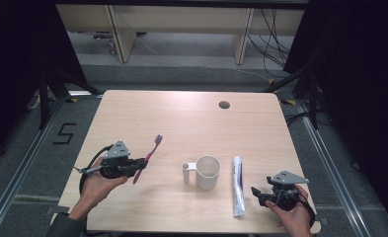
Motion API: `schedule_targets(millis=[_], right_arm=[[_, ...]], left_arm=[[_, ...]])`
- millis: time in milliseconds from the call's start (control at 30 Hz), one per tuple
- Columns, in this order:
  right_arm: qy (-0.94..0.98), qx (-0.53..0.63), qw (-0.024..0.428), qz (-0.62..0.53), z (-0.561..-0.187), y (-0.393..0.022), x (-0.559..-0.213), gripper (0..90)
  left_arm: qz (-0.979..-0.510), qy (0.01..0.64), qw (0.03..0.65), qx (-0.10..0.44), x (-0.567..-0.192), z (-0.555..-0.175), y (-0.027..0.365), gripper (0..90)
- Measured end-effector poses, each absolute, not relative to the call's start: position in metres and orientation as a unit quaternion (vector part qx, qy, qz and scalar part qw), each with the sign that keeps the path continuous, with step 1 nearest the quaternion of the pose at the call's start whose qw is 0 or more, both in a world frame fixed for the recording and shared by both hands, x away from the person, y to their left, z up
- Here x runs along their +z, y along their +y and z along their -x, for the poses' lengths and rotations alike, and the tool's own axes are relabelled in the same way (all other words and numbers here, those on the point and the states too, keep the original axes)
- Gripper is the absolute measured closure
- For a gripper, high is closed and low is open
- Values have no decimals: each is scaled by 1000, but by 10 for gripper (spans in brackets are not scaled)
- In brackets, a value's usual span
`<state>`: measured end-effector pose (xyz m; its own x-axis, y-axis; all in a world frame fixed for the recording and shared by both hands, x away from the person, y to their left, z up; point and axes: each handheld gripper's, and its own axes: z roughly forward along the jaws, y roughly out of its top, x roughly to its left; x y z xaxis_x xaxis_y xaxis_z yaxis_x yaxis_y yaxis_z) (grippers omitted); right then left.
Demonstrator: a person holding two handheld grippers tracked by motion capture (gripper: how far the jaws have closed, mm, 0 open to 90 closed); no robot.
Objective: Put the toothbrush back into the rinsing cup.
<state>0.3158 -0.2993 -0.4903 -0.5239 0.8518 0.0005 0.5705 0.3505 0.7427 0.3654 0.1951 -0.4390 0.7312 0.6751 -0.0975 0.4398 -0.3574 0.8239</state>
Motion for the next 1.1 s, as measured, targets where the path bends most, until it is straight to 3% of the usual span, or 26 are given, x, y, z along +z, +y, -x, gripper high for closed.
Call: schedule_targets(millis=[200,267,500,1000,1100], right_arm=[[788,354,178,-471,-312,-296,-489,287],[796,356,195,-449,-316,-299,-490,288],[798,359,182,-448,-316,-299,-491,287],[794,354,181,-461,-314,-296,-491,288],[799,351,201,-445,-316,-299,-490,288]], left_arm=[[-795,350,477,139,-440,-367,193,831],[-780,352,495,150,-440,-366,191,831],[-752,352,528,177,-439,-366,185,831],[-723,320,587,176,-429,-356,161,831],[-718,311,600,166,-427,-354,155,831]])
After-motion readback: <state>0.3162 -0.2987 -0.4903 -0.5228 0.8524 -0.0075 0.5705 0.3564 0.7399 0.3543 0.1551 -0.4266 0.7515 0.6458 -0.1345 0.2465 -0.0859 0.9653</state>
